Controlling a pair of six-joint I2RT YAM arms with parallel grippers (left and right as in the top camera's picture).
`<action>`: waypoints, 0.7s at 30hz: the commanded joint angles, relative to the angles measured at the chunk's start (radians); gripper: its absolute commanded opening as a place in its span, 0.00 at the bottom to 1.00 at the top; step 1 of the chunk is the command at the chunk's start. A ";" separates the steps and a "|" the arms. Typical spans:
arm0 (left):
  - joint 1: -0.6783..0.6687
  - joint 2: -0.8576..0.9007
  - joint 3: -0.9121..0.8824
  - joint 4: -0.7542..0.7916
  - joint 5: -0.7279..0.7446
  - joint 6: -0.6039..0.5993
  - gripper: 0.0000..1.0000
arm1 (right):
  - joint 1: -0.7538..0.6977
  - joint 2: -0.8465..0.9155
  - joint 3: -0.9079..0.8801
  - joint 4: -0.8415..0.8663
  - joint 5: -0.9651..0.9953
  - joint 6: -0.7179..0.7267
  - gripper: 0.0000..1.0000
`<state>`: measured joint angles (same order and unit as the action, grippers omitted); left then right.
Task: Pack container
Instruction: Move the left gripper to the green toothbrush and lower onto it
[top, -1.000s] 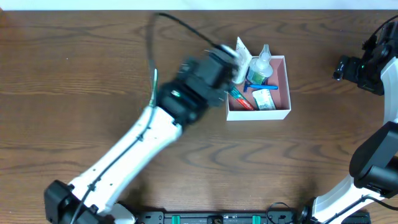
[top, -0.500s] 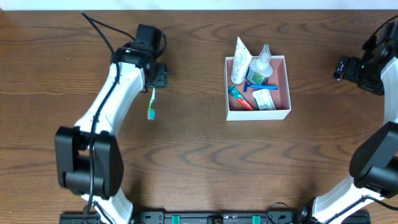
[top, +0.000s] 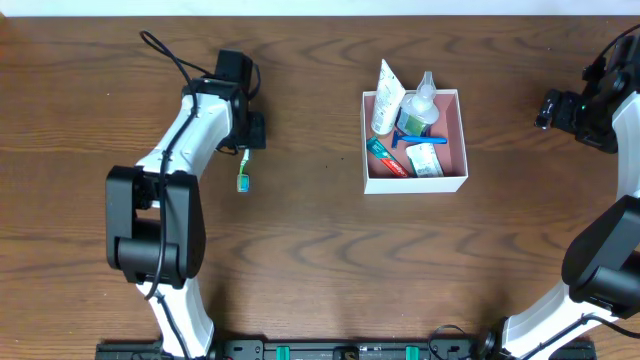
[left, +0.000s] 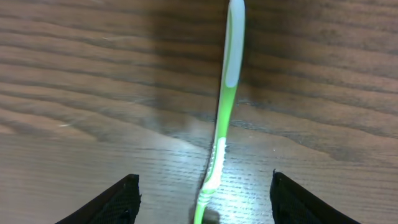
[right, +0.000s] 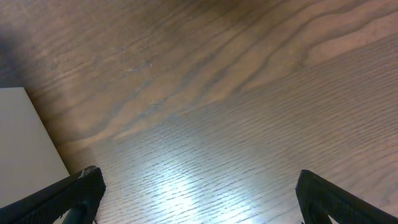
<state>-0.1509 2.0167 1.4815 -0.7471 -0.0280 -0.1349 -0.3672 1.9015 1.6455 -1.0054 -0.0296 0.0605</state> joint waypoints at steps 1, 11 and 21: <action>0.004 0.022 -0.005 0.008 0.021 -0.005 0.67 | -0.006 -0.002 0.000 0.000 -0.001 0.010 0.99; 0.004 0.026 -0.006 0.023 0.022 0.002 0.67 | -0.006 -0.002 0.000 0.000 -0.001 0.010 0.99; 0.004 0.049 -0.023 0.031 0.022 0.002 0.67 | -0.006 -0.002 0.000 0.000 -0.001 0.010 0.99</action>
<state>-0.1509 2.0426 1.4776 -0.7197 -0.0063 -0.1345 -0.3672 1.9015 1.6455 -1.0054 -0.0296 0.0605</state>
